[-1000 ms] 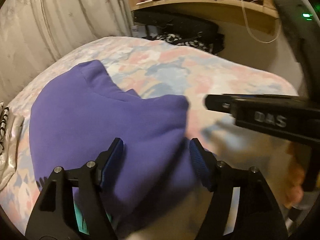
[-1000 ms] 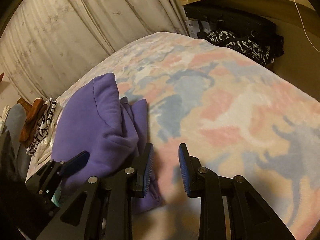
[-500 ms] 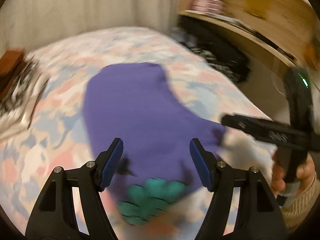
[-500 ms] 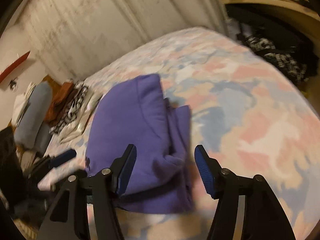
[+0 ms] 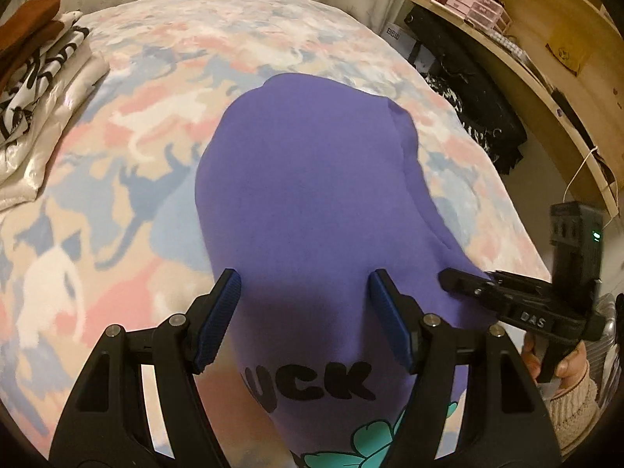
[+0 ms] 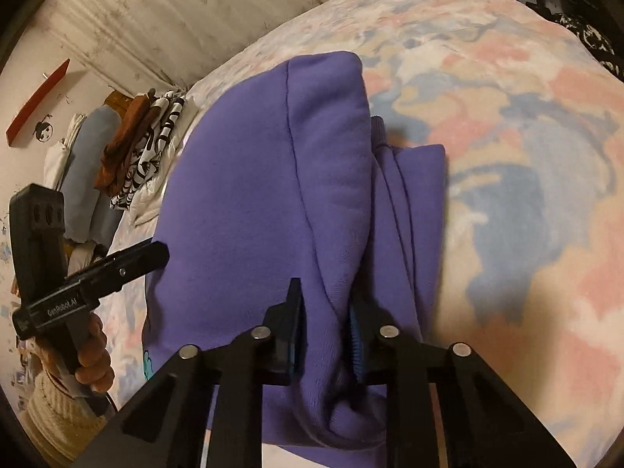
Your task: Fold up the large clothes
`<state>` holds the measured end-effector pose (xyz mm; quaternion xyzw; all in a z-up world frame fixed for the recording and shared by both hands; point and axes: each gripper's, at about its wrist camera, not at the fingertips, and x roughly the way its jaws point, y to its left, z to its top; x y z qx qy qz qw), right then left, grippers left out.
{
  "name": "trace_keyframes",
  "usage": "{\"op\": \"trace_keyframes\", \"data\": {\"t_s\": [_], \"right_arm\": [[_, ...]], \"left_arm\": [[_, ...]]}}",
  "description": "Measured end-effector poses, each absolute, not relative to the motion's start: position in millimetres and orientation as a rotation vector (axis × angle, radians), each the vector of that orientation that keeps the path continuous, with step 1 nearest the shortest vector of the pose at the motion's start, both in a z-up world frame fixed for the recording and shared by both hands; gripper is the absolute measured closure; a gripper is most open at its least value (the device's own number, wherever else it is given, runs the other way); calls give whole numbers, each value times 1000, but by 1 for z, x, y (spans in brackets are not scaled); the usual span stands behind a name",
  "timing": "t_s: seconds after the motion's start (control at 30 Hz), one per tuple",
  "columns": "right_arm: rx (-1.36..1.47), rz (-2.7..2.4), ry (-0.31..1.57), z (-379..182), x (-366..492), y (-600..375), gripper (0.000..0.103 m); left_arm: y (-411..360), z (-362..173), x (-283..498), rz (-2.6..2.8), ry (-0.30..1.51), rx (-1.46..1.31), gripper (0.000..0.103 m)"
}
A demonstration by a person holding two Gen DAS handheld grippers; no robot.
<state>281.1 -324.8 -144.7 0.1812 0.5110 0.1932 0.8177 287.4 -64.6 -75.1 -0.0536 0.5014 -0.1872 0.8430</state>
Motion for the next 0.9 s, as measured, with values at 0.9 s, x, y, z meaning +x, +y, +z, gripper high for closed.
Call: {"op": "trace_keyframes", "data": {"t_s": [0.9], "right_arm": [[460, 315, 1117, -164, 194, -362, 88]], "left_arm": [[-130, -80, 254, -382, 894, 240, 39]]}}
